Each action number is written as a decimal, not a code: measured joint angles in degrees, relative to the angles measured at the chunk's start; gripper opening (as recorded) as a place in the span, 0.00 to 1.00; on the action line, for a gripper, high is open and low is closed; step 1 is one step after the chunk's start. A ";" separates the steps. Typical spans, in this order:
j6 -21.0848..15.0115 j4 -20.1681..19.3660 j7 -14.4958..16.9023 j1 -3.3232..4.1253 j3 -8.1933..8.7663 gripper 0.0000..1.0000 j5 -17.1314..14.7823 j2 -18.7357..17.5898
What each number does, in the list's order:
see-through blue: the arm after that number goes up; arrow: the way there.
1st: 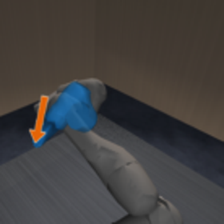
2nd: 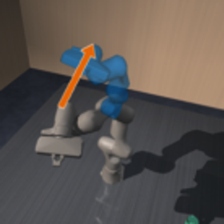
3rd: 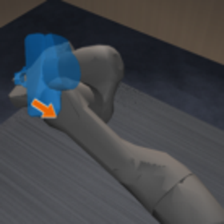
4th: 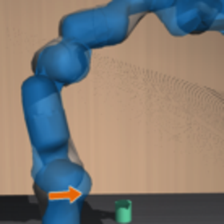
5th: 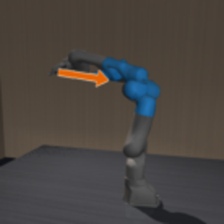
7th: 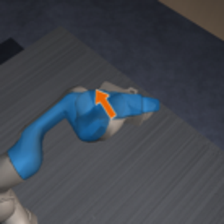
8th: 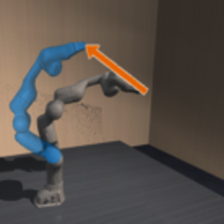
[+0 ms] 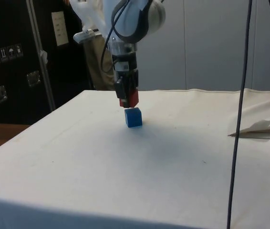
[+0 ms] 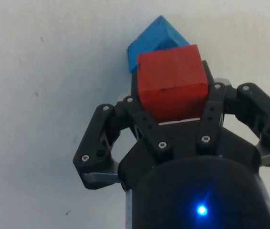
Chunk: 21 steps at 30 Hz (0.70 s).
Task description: Stack the two cubes.
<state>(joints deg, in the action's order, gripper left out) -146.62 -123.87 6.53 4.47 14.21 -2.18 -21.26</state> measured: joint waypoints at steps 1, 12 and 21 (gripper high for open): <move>0.00 0.00 0.00 0.00 0.00 0.01 0.00 -0.06; 0.00 0.00 0.17 -0.17 0.06 0.01 0.00 -0.63; 0.40 0.00 1.43 -0.52 0.17 0.01 -1.15 -0.92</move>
<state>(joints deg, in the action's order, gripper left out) -146.22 -123.87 7.96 3.95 14.38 -3.32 -22.17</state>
